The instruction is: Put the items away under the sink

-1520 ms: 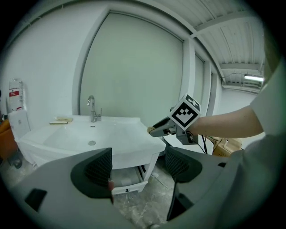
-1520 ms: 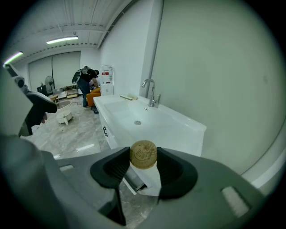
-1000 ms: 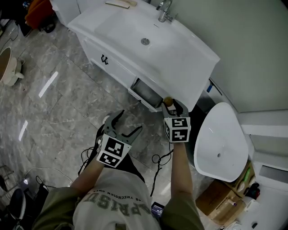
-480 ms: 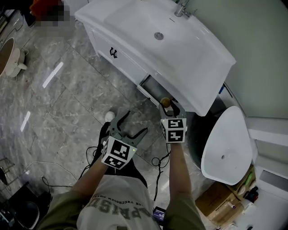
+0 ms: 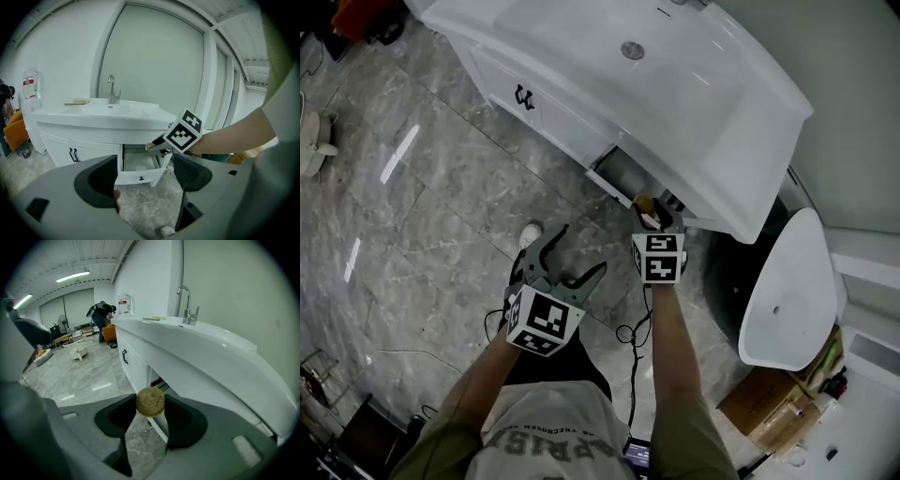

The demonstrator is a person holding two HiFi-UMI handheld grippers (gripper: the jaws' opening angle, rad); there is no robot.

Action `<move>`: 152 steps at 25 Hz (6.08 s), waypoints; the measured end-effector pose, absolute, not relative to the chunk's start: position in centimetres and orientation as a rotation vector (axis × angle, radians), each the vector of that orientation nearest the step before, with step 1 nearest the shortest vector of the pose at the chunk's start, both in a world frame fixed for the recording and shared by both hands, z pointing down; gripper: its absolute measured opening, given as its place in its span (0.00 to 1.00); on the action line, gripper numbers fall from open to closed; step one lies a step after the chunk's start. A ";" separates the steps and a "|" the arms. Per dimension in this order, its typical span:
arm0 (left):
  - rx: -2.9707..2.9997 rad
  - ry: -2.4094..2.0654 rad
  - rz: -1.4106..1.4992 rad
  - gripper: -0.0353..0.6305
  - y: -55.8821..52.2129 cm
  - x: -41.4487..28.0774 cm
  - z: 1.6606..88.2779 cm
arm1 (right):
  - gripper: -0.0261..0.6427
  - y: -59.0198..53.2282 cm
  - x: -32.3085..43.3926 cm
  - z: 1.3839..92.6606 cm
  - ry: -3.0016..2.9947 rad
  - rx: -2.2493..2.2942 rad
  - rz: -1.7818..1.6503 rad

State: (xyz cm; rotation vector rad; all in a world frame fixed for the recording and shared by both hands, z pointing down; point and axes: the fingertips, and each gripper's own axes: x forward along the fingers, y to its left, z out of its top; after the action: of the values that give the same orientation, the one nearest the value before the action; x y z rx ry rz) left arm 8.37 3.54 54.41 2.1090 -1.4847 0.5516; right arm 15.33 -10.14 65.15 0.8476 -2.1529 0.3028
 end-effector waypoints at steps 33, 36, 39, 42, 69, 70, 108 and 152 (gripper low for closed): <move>2.143 -1.393 0.504 0.60 -3.1 4.8 71.8 | 0.32 -19.2 12.0 86.1 -1.977 0.701 0.143; 2.148 -1.385 0.502 0.60 -3.7 5.0 72.4 | 0.32 -19.8 12.3 87.1 -1.949 0.675 0.132; 2.156 -1.381 0.502 0.60 -4.1 5.0 72.9 | 0.32 -20.4 12.5 87.8 -1.927 0.649 0.123; 2.156 -1.377 0.514 0.60 -4.3 4.7 73.7 | 0.32 -20.9 12.7 88.8 -1.901 0.618 0.110; 2.155 -1.350 0.542 0.60 -7.5 4.2 76.7 | 0.32 -22.2 15.5 95.1 -1.686 0.452 0.138; 2.154 -1.350 0.544 0.60 -7.6 4.2 76.7 | 0.32 -22.3 15.7 95.2 -1.680 0.452 0.139; 2.031 -1.382 0.602 0.60 -5.0 3.1 72.3 | 0.33 -21.4 14.0 87.8 -1.838 0.592 0.038; 2.188 -1.766 0.306 0.30 -1.0 7.6 33.1 | 0.33 -3.7 23.5 30.9 -2.536 1.474 0.004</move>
State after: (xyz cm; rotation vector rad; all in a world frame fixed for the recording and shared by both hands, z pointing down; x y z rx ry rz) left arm 7.59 -0.99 33.12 2.1880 -1.7659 0.3062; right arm 23.53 -3.73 30.87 1.4737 -2.5360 0.0042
